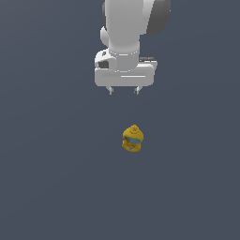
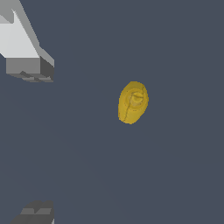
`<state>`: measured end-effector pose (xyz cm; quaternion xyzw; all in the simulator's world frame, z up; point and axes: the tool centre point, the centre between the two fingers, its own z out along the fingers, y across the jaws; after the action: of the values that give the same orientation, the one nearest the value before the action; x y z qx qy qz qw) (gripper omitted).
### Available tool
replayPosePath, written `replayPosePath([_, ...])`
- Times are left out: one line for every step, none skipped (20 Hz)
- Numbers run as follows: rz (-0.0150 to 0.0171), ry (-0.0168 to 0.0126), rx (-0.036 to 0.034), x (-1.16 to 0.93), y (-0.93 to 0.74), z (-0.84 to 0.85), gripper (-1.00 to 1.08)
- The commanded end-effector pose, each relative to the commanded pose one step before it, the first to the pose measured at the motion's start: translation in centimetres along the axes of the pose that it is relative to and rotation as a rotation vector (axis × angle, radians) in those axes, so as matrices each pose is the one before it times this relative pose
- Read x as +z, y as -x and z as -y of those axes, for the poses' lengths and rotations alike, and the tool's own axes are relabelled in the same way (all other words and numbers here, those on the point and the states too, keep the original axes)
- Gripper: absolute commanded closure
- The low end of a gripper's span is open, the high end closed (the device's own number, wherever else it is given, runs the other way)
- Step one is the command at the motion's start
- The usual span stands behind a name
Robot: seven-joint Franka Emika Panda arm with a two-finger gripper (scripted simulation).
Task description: Pick up the object and move it to a goal position.
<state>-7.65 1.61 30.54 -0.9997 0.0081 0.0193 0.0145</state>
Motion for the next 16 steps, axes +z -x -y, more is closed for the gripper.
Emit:
replayPosePath([0.00000, 0.00000, 0.00000, 0.000, 0.000, -0.001, -0.92])
replayPosePath([-0.00064, -0.00048, 0.00132, -0.006, -0.028, -0.022, -0.92])
replayPosePath([-0.00179, -0.00143, 0.00384, -0.014, -0.085, -0.062, -0.92])
replayPosePath([-0.00298, -0.00237, 0.00650, -0.026, -0.139, -0.106, -0.92])
replayPosePath([-0.00408, -0.00324, 0.00922, -0.037, -0.189, -0.147, -0.92])
replayPosePath([-0.00479, -0.00382, 0.01146, -0.047, -0.220, -0.175, -0.92])
replayPosePath([-0.00411, -0.00332, 0.01071, -0.045, -0.185, -0.153, -0.92])
replayPosePath([-0.00283, -0.00235, 0.00830, -0.036, -0.123, -0.108, -0.92])
replayPosePath([-0.00161, -0.00141, 0.00565, -0.026, -0.065, -0.065, -0.92])
replayPosePath([-0.00061, -0.00060, 0.00297, -0.015, -0.020, -0.028, -0.92])
replayPosePath([0.00006, -0.00002, 0.00069, -0.004, 0.007, -0.003, -0.92])
replayPosePath([0.00039, 0.00034, -0.00128, 0.005, 0.018, 0.016, -0.92])
replayPosePath([0.00047, 0.00051, -0.00285, 0.015, 0.012, 0.024, -0.92])
replayPosePath([0.00028, 0.00051, -0.00410, 0.022, -0.007, 0.023, -0.92])
replayPosePath([0.00006, 0.00048, -0.00533, 0.030, -0.027, 0.022, -0.92])
replayPosePath([-0.00010, 0.00049, -0.00664, 0.038, -0.044, 0.023, -0.92])
